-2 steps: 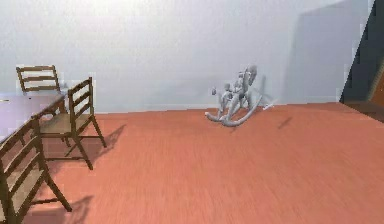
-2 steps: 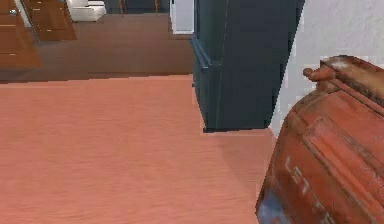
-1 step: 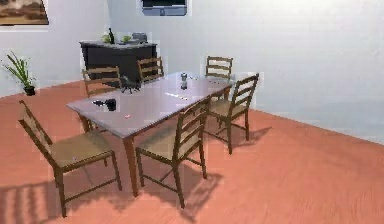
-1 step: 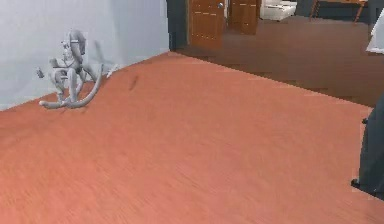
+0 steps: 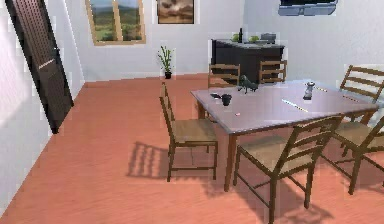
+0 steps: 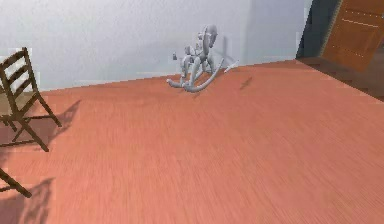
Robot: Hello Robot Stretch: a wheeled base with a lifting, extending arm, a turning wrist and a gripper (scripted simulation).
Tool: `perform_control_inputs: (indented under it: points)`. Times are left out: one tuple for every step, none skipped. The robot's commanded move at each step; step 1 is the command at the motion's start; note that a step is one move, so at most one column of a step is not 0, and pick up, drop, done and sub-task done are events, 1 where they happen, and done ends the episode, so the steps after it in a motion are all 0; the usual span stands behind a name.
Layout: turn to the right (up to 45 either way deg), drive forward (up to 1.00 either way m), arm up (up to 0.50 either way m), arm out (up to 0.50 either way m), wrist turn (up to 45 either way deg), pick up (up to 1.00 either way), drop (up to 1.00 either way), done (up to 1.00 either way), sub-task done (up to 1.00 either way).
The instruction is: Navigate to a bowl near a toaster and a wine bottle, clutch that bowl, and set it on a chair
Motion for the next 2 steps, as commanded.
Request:
perform_control_inputs:
  points:
    - [0.0, 0.1, 0.0, 0.0, 0.0, 0.0, 0.0, 0.0, 0.0]
    - [-33.0, 0.0, 0.0, 0.0, 0.0, 0.0, 0.0, 0.0, 0.0]
